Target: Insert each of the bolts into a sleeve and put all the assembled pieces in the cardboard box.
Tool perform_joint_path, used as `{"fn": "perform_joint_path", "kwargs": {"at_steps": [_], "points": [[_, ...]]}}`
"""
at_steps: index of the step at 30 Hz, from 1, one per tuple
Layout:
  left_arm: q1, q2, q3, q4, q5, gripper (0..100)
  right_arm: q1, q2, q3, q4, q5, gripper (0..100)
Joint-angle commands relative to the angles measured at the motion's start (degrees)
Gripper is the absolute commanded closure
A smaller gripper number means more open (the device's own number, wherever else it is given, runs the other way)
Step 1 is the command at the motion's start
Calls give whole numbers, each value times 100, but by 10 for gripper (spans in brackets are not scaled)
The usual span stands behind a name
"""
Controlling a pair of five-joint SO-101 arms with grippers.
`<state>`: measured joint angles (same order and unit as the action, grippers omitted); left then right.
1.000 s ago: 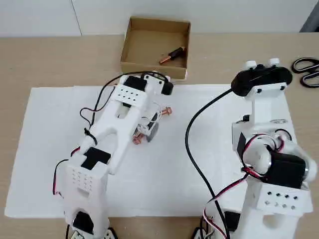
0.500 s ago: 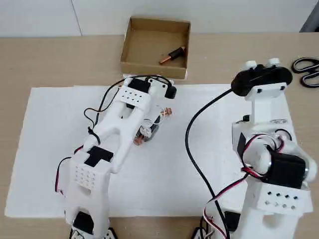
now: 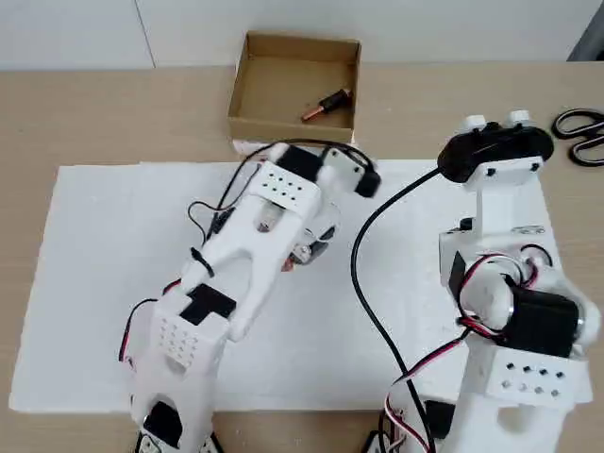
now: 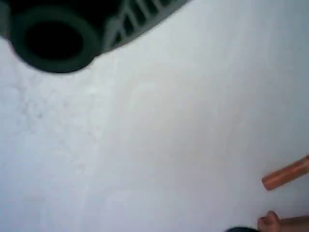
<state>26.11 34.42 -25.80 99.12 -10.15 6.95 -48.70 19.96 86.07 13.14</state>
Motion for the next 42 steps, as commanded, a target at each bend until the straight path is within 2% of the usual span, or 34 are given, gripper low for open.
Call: {"fn": "perform_joint_path", "kwargs": {"at_steps": [1,7,13,19,27,33,39,42], "points": [[26,-141,-251,141,-369,995,31,-110,-18,-75,62,995],[-44,-1204,-101,141,-1530,995,31,-110,-18,-119,70,995],[-53,-2637,1042,141,-3631,995,31,-110,-18,-127,70,995],[-114,-3393,2062,132,-4563,995,13,-110,-18,-127,62,995],[-413,-2743,2185,9,-4703,994,13,-110,-18,-154,26,995],[-571,-2444,2185,-281,-4695,859,13,-110,-18,-145,26,995],[-659,-2365,2185,-484,-4677,859,13,-110,-18,-84,26,995],[-668,-2400,2185,-527,-4378,859,13,-110,-18,-84,26,995]]}}
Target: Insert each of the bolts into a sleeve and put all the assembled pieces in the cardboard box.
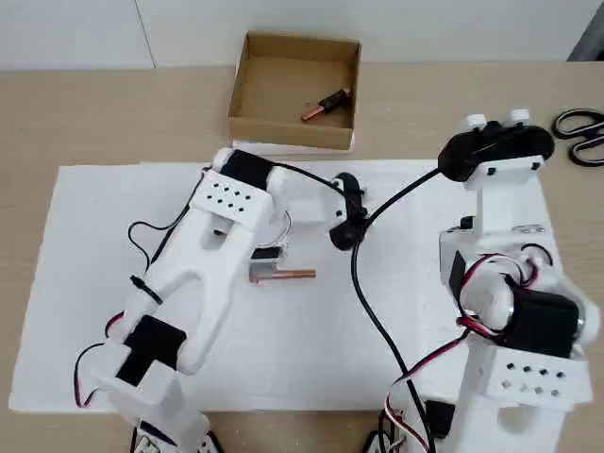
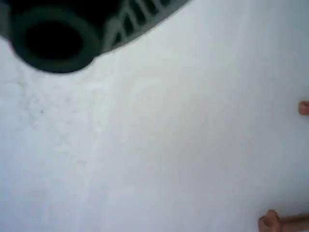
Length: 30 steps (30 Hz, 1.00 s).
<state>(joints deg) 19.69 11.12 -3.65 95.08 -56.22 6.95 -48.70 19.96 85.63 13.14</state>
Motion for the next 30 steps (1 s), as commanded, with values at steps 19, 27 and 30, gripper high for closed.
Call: {"fn": "perform_joint_path", "kwargs": {"at_steps": [19,27,30], "points": [[185,26,-787,-44,10066,801,13,-110,-18,-75,26,995],[149,765,-391,9,11455,694,13,-110,-18,-48,26,995],[141,1125,-391,9,11499,694,13,-110,-18,-40,26,995]]}}
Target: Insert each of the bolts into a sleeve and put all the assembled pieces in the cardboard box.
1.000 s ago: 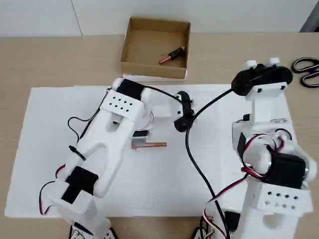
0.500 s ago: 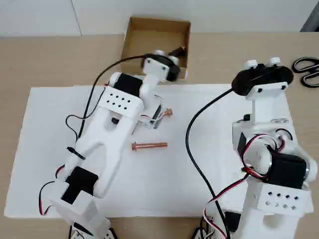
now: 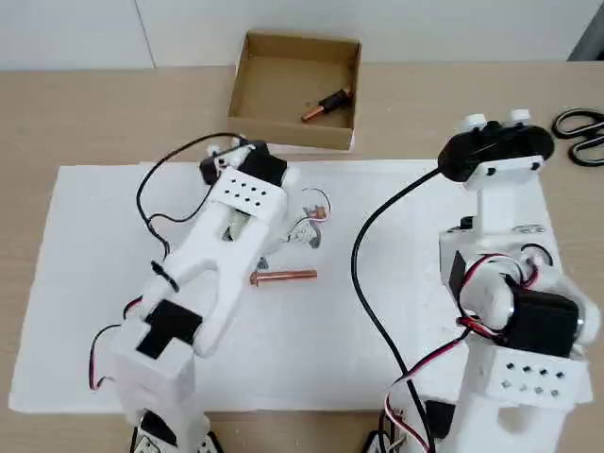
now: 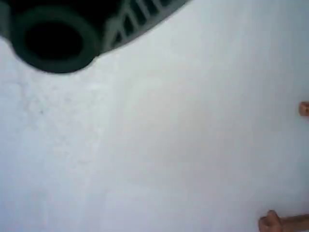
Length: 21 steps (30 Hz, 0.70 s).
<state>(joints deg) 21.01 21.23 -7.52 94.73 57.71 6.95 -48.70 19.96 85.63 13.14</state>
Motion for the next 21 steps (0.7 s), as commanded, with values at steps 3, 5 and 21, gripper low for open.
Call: {"fn": "perform_joint_path", "kwargs": {"at_steps": [3,5,21], "points": [[9,325,-4,44,387,694,13,-110,-18,-31,26,995],[0,360,-13,44,404,694,13,-110,-18,-31,26,995],[-9,352,-13,369,527,696,22,-110,158,-154,26,995]]}}
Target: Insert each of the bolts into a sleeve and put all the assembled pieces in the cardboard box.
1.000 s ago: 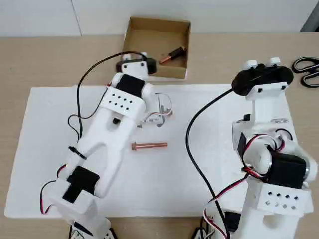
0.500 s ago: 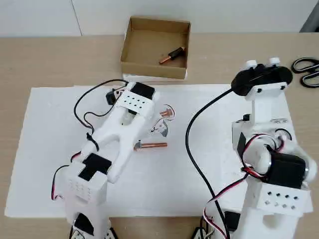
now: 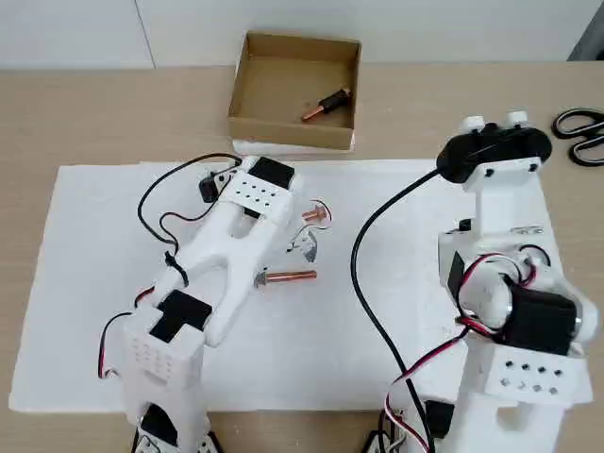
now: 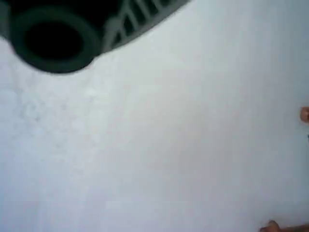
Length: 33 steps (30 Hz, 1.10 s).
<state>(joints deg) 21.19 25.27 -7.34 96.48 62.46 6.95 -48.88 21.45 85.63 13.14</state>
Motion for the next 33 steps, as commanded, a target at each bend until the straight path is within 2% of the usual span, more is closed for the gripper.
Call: {"fn": "perform_joint_path", "kwargs": {"at_steps": [1,14,21,26,33], "points": [[-26,-53,-31,237,53,696,31,-92,35,-189,26,995],[-26,0,-31,273,44,697,31,-92,53,-268,26,995],[-26,9,-22,105,18,829,31,-92,53,-277,26,995],[-26,35,4,-18,18,834,31,-92,53,-268,26,995],[-26,721,-13,0,9,834,31,-92,53,-251,26,995]]}}
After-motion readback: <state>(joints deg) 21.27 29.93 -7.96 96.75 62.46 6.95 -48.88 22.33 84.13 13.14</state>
